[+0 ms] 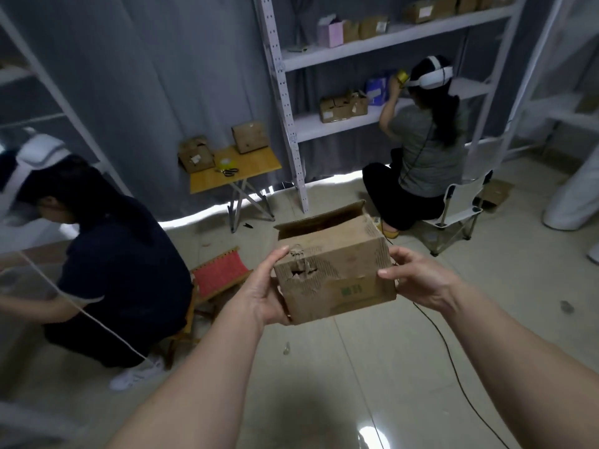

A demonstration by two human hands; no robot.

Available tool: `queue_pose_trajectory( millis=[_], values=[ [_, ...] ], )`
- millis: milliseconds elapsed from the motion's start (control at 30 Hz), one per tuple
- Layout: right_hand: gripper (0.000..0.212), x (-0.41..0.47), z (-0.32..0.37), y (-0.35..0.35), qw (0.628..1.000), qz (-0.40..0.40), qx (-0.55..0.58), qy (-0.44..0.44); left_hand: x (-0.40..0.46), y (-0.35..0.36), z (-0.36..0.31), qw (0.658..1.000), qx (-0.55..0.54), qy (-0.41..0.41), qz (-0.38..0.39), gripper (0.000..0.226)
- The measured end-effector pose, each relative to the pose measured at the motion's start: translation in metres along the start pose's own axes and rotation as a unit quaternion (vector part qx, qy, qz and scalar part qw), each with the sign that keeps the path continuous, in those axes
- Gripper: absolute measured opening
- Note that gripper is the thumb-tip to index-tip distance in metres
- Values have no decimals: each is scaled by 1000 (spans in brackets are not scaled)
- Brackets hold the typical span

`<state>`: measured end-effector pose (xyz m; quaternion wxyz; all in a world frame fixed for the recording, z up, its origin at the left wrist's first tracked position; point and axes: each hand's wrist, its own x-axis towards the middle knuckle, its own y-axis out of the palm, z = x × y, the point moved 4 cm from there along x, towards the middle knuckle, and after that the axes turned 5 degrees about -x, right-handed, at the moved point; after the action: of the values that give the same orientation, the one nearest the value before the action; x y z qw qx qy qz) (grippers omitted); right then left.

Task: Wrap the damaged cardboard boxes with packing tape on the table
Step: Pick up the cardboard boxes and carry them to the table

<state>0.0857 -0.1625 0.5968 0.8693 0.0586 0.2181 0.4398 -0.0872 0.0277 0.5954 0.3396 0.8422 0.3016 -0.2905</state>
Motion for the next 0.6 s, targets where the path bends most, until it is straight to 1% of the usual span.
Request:
queue_pose_trajectory(
  millis=[100, 200, 267, 333, 400, 500, 600],
  values=[
    [49, -24, 27, 2, 998, 33, -43, 17, -34, 17, -4, 999, 6, 32, 9, 80],
    [59, -41, 53, 6, 998, 64, -3, 15, -59, 29, -11, 997, -2, 76, 16, 84],
    [70, -48, 71, 12, 998, 58, 33, 17, -74, 35, -19, 994, -4, 107, 23, 85],
    [79, -50, 85, 21, 999, 26, 31, 31, -88, 38, -27, 991, 5, 132, 24, 85],
    [79, -52, 97, 37, 999, 13, 5, 34, -102, 40, -37, 987, 28, 158, 30, 81],
    [75, -56, 106, 64, 1000, 19, -11, 20, -122, 37, -55, 976, 69, 200, 46, 87],
    [74, -60, 110, 82, 1000, 3, -10, 4, -140, 27, -71, 971, 65, 211, 88, 90]
  ],
)
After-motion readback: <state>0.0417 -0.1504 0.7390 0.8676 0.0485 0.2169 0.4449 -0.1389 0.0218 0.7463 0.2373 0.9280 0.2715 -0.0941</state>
